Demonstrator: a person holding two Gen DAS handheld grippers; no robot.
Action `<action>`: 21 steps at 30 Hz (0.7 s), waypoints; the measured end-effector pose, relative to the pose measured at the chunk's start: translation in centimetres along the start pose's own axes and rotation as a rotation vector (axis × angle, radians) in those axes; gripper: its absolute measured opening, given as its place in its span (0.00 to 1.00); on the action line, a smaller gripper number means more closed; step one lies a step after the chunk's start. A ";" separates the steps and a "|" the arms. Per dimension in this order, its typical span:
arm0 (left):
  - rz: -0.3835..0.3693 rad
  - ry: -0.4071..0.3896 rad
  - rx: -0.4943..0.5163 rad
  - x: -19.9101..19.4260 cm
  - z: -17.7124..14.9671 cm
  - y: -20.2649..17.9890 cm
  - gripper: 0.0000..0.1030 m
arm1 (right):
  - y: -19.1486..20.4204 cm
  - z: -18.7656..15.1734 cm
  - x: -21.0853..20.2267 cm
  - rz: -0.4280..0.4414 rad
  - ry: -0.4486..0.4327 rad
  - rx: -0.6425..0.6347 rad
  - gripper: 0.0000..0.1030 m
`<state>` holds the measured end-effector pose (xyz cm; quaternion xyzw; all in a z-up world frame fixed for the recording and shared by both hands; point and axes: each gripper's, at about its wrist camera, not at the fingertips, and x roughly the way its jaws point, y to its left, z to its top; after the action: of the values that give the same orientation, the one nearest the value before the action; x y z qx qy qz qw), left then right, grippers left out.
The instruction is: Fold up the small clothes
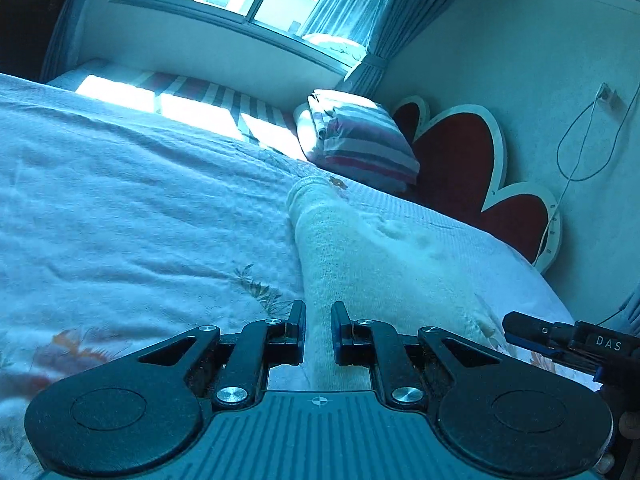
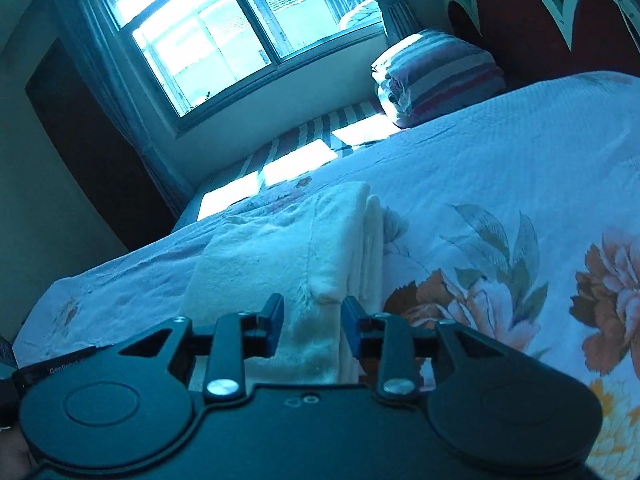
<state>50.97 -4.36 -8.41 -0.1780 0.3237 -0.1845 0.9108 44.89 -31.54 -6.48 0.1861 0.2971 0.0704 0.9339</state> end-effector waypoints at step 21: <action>0.067 -0.024 0.179 2.1 3.0 -2.5 0.51 | -0.7 1.7 4.3 -0.066 0.084 -0.130 0.39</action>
<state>53.93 -6.86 -6.20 -0.0873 0.3009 -0.1799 0.9325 49.40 -31.70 -7.74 0.1120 0.3366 0.0664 0.9326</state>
